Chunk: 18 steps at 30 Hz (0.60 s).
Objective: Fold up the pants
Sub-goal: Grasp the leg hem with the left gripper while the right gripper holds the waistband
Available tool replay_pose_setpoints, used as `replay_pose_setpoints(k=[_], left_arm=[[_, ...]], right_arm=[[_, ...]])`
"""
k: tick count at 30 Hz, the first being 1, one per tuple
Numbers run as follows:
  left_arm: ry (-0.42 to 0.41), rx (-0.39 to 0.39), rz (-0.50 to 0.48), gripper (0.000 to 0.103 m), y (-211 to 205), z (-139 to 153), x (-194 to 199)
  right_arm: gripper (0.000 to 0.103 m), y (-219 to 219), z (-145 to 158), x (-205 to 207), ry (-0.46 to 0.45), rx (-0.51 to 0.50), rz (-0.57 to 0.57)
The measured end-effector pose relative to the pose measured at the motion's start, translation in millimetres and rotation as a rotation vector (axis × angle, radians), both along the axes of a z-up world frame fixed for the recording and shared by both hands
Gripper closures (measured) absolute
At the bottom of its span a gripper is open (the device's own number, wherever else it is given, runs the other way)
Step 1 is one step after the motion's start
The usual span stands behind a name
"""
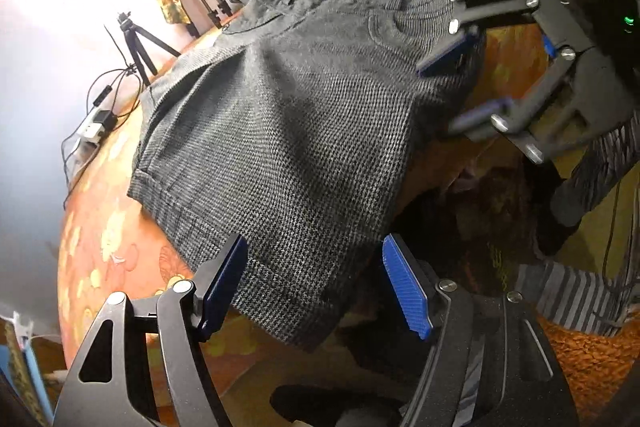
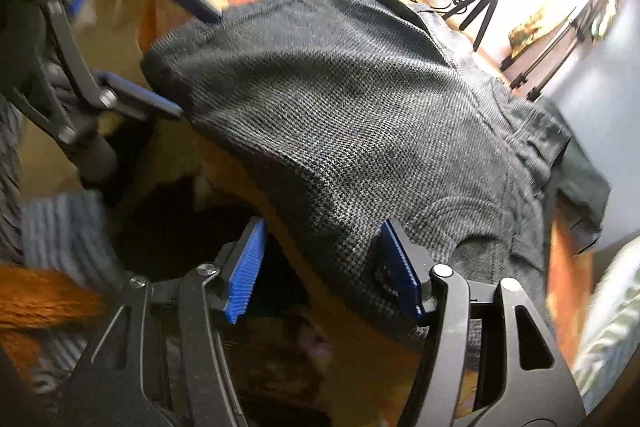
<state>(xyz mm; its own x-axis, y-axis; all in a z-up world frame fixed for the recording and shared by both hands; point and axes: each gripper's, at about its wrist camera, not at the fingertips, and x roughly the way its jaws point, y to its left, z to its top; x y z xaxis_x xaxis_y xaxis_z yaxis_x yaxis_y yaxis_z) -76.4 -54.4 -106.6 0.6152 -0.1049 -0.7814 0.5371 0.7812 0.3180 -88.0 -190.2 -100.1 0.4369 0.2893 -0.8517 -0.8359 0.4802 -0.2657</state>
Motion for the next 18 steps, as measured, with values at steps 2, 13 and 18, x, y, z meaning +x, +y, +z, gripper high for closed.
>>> replay_pose_setpoints(k=[2, 13, 18], left_arm=[[-0.004, -0.004, -0.002, 0.033, 0, 2, 0], [-0.066, 0.052, -0.032, 0.033, -22, 0, 4], [-0.056, 0.063, 0.026, 0.078, -14, 2, 21]], right_arm=[[0.072, -2, 4, 8, 0.027, 0.02, -0.023], [0.097, -21, 49, 49, 0.185, 0.281, -0.164], [0.097, -25, 64, 63, 0.179, 0.338, -0.199]])
